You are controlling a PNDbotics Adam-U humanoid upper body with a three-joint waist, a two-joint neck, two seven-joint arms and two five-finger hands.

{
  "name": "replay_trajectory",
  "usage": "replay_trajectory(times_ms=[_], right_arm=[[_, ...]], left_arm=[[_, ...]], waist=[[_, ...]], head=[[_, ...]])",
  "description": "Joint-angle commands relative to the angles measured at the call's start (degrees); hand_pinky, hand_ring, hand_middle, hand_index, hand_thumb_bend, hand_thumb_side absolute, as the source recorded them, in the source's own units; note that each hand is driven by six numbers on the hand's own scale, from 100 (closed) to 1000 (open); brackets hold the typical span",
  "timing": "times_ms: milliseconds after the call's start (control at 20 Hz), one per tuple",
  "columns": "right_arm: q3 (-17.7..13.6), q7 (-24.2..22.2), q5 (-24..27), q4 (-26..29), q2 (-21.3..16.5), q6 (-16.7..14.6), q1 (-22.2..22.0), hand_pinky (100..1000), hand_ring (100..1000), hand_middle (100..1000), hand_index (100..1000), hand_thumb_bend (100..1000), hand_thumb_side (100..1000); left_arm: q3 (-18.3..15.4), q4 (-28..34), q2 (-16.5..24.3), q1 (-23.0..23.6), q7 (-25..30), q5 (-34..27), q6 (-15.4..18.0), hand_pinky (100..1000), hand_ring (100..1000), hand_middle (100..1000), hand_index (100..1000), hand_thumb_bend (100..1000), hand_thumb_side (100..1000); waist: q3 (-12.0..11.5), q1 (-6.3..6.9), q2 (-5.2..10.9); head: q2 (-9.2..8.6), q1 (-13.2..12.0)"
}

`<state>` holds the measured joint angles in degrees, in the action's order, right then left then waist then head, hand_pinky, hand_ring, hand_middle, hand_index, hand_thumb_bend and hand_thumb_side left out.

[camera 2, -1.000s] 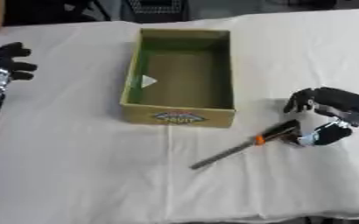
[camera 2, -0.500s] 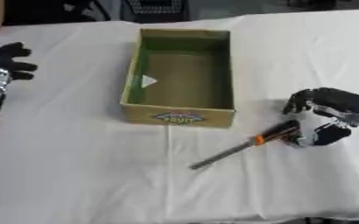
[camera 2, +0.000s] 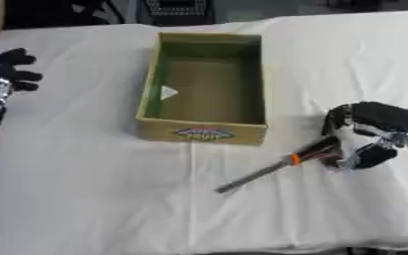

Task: Pick up objects on the table and place them in the box.

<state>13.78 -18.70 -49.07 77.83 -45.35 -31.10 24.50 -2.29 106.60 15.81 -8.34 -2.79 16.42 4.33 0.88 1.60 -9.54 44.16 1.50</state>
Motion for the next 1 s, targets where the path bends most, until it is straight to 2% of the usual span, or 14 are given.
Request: replay_trajectory(times_ms=[50, 250, 300, 350, 500, 550, 750, 1000], right_arm=[[-0.15, 1.98, -2.95, 2.76, -2.2, 0.53, -0.12, 618, 667, 694, 691, 415, 472], [0.05, 3.97, -5.83, 4.65, -2.73, 0.81, -0.6, 618, 663, 686, 633, 405, 481], [0.09, 4.53, -6.49, 5.08, -2.84, 0.87, -0.74, 618, 664, 688, 644, 406, 480], [0.11, 5.07, -7.11, 5.45, -2.94, 0.93, -0.84, 615, 658, 677, 590, 391, 486], [0.05, 7.32, -9.06, 6.68, -3.2, 1.3, -1.27, 608, 649, 667, 561, 372, 492], [0.04, 8.1, -9.58, 6.96, -3.27, 1.43, -1.4, 602, 640, 655, 529, 335, 505], [-0.08, 10.63, -11.07, 7.57, -3.49, 1.82, -1.75, 587, 624, 642, 495, 311, 511], [-0.17, 12.82, -12.6, 7.89, -3.67, 2.07, -2.14, 582, 621, 641, 507, 325, 501]], left_arm=[[0.1, 1.35, 0.62, -0.31, 0.1, -0.31, 0.05, 704, 722, 784, 889, 113, 1000], [0.08, 1.36, 0.65, -0.29, 0.08, -0.31, 0.04, 704, 722, 784, 889, 113, 1000], [0.09, 1.36, 0.66, -0.29, 0.08, -0.32, 0.04, 704, 722, 784, 889, 113, 1000], [0.1, 1.36, 0.66, -0.28, 0.09, -0.32, 0.04, 704, 722, 784, 889, 113, 1000], [0.09, 1.38, 0.66, -0.28, 0.07, -0.32, 0.03, 704, 722, 784, 889, 113, 1000], [0.09, 1.39, 0.66, -0.28, 0.06, -0.32, 0.03, 704, 723, 784, 889, 113, 1000], [0.1, 1.41, 0.66, -0.27, 0.07, -0.31, 0.02, 704, 722, 784, 889, 113, 1000], [0.11, 1.43, 0.67, -0.26, 0.07, -0.32, 0.02, 704, 723, 784, 889, 114, 1000]], waist=[[0.07, -0.05, 0.73], [0.12, -0.06, 0.74], [0.12, -0.06, 0.73], [0.12, -0.07, 0.73], [0.13, -0.07, 0.69], [0.13, -0.07, 0.69], [0.15, -0.07, 0.69], [0.17, -0.07, 0.69]], head=[[-0.04, 0.07], [-0.04, 0.04], [-0.04, 0.04], [-0.04, 0.03], [-0.04, -0.03], [-0.04, -0.04], [-0.04, -0.07], [-0.04, -0.06]])
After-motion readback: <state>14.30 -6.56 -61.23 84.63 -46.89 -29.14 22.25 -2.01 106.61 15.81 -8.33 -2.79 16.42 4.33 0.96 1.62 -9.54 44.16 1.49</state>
